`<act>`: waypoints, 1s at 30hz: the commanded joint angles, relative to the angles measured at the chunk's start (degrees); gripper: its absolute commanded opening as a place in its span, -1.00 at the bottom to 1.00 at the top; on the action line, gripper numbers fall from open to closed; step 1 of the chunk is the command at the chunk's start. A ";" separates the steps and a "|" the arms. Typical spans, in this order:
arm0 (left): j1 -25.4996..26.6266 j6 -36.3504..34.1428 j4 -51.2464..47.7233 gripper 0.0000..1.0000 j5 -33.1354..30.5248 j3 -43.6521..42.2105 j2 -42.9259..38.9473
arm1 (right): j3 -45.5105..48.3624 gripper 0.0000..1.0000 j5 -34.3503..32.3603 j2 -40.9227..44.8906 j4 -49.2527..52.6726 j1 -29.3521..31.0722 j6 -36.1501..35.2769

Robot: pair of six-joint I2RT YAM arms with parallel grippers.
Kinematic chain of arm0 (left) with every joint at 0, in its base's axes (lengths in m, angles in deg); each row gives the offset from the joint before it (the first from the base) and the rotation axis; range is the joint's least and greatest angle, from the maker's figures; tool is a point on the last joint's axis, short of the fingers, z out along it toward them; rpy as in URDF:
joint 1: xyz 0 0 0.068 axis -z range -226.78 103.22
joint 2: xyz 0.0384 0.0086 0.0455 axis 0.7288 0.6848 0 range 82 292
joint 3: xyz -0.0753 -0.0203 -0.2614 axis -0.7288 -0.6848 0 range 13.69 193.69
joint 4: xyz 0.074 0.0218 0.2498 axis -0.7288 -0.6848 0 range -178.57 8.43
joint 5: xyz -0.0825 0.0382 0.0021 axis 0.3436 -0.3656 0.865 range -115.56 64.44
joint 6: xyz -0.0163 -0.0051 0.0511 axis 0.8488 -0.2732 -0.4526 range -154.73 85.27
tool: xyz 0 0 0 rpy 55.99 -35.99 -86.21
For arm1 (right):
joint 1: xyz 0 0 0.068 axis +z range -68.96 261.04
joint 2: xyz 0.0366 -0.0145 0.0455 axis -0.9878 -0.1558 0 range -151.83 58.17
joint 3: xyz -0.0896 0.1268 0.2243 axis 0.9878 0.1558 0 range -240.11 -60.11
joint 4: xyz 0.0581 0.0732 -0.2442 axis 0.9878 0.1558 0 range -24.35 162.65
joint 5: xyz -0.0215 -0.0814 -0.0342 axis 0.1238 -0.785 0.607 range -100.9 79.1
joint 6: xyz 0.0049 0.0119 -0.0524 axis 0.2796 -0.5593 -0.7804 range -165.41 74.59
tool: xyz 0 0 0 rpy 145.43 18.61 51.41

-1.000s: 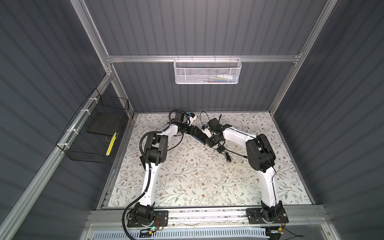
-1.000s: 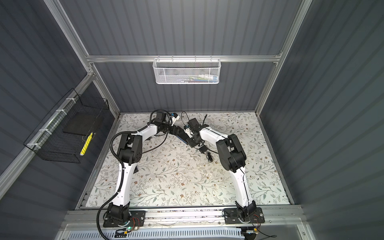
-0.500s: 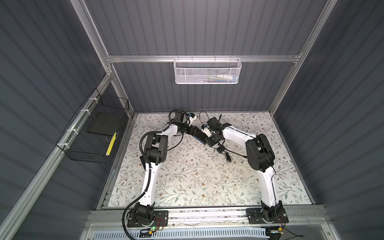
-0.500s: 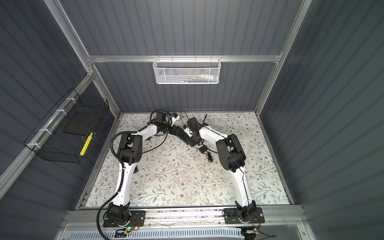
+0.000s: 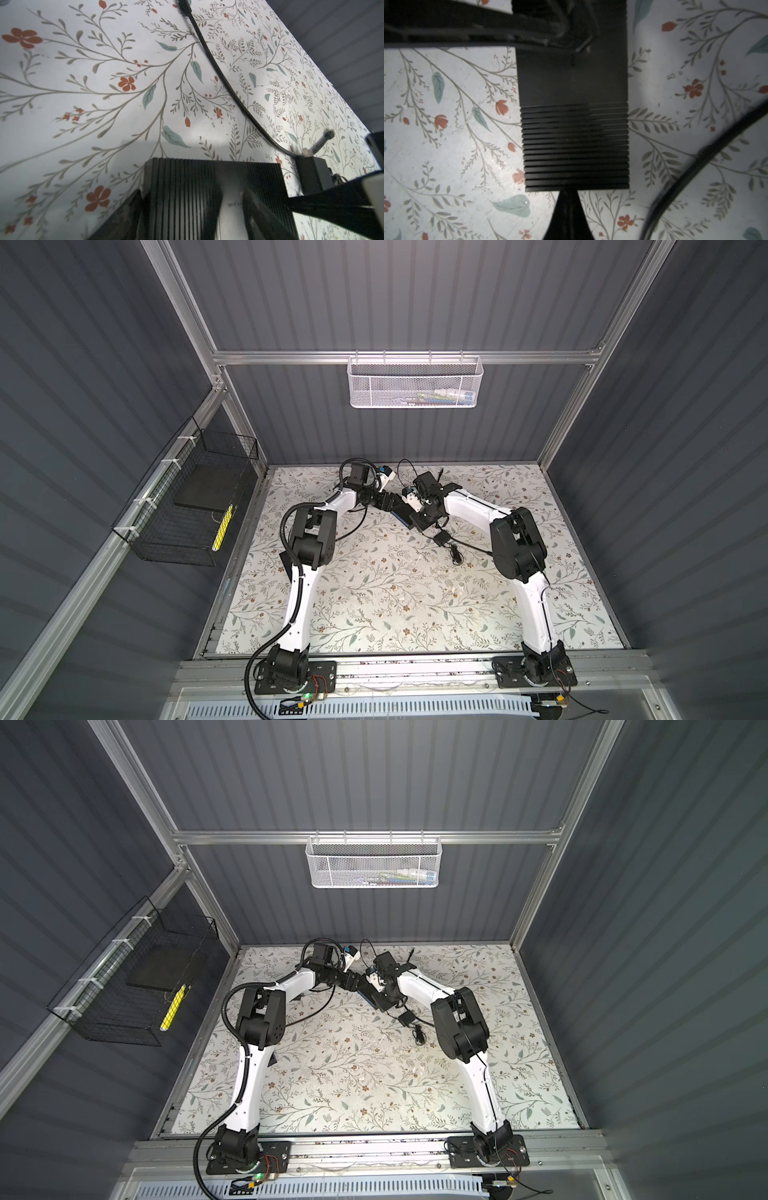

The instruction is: Insert the plug into the switch port

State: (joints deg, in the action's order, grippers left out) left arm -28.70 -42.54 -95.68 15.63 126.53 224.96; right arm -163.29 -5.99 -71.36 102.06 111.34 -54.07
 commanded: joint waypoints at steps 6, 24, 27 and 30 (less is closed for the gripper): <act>2.50 -0.89 -4.12 0.50 4.14 1.77 2.51 | -2.21 -1.00 -0.34 -0.88 -1.64 -0.07 -1.23; 0.28 1.58 -2.11 0.48 -1.05 1.25 1.77 | 14.31 -0.37 -0.23 11.68 -0.28 -1.27 0.92; 0.29 1.73 -2.06 0.48 -0.95 1.09 1.71 | 13.28 -0.34 2.12 11.01 -0.52 -1.21 1.35; 0.29 1.74 -1.83 0.48 -0.92 0.90 1.52 | 11.62 -0.32 3.24 9.70 -0.58 -1.03 1.37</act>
State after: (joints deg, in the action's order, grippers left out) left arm -28.13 -41.60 -95.70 15.39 127.71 226.03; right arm -149.74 -5.07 -60.22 101.18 110.12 -53.24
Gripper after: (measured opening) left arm 0.741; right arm 0.340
